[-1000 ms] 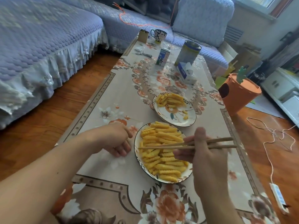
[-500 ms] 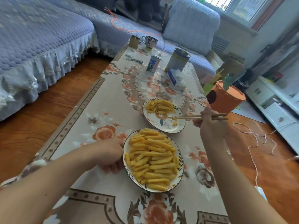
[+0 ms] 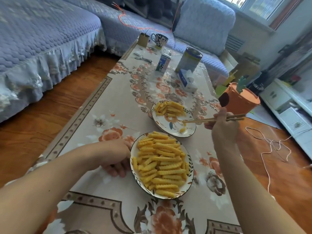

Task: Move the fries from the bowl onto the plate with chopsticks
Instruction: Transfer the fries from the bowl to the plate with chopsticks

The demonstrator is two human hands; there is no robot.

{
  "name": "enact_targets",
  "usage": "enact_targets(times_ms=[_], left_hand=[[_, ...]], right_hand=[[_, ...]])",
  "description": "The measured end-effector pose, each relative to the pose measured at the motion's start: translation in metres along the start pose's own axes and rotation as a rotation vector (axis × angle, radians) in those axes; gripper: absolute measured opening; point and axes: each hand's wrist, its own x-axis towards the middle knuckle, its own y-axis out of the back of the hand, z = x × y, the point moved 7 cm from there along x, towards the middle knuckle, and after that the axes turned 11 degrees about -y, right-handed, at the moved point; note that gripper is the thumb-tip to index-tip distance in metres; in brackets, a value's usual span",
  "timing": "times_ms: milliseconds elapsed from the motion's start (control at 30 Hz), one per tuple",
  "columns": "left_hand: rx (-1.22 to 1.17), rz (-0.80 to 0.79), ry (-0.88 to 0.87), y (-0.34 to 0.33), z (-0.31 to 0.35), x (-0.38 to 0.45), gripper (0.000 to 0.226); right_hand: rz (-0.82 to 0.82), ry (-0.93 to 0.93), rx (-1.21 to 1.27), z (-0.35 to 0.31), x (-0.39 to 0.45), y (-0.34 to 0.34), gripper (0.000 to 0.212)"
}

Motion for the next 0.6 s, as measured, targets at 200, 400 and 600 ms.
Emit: enact_targets(times_ms=[200,400,600], left_hand=[[-0.003,0.015,0.006,0.002,-0.003,0.003,0.019],[-0.008,0.033,-0.010,-0.002,0.003,-0.006,0.041],[0.042,0.069,-0.060,-0.003,0.000,-0.003,0.019]], right_hand=[[-0.280,-0.125,0.192,-0.026,-0.107,0.026,0.040],[-0.387,-0.130,0.060,0.000,-0.172,0.031,0.037],[-0.164,-0.091,0.188,-0.012,-0.147,0.067,0.034]])
